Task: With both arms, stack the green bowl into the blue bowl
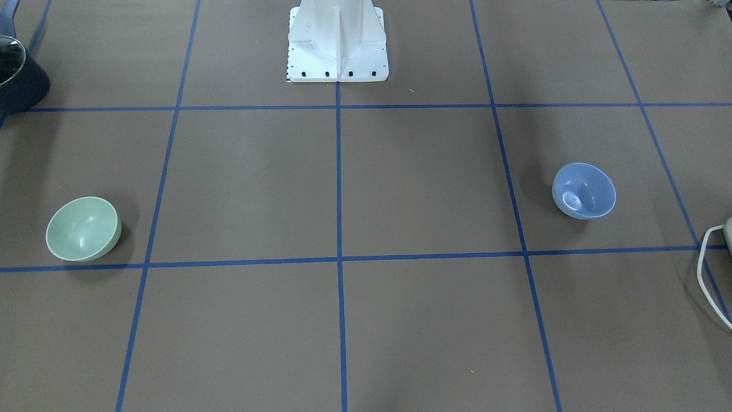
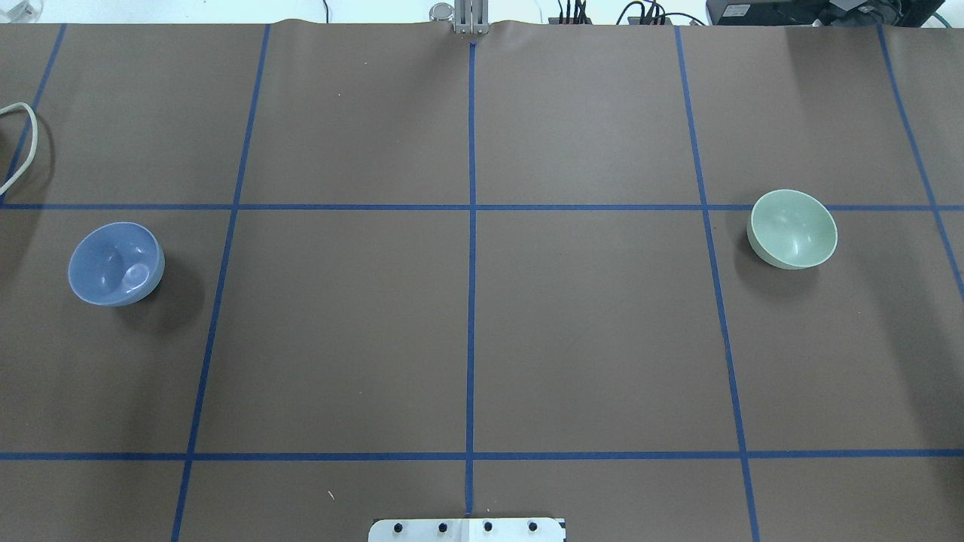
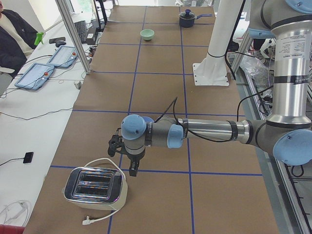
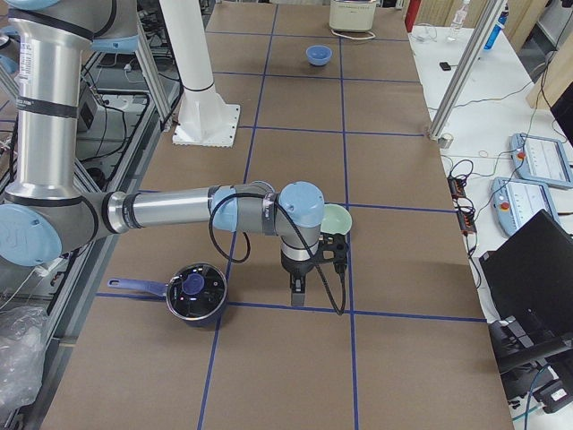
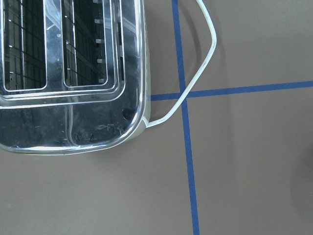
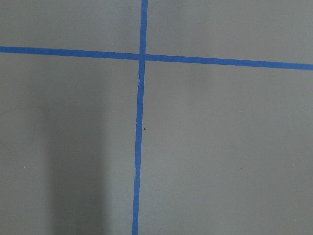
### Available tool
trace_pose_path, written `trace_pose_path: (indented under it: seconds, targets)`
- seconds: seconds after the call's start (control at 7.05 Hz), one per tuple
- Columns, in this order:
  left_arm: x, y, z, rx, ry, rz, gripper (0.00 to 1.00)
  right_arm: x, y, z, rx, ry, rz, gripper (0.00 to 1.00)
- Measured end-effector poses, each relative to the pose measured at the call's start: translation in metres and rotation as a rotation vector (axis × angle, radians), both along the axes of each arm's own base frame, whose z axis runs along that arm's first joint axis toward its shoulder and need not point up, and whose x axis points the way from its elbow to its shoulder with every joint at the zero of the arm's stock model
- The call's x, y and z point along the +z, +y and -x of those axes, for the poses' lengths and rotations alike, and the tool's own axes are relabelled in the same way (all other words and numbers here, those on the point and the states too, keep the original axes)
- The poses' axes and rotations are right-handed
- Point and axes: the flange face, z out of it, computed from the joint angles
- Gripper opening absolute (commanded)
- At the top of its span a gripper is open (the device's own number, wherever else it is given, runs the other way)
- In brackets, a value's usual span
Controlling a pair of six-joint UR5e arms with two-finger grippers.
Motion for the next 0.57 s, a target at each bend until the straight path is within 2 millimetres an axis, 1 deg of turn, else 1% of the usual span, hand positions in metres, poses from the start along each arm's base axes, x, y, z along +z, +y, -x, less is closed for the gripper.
trace_pose_path:
  seconds: [0.28, 0.57]
  targets:
    - [-0.003, -0.002, 0.0, -0.002, 0.0, -0.003, 0.98, -0.001, 0.0, 0.0, -0.001, 0.0, -0.003, 1.0]
    - [-0.014, -0.008, 0.0, 0.0, -0.002, -0.031, 0.98, -0.007, -0.004, 0.003, 0.001, -0.027, -0.044, 1.0]
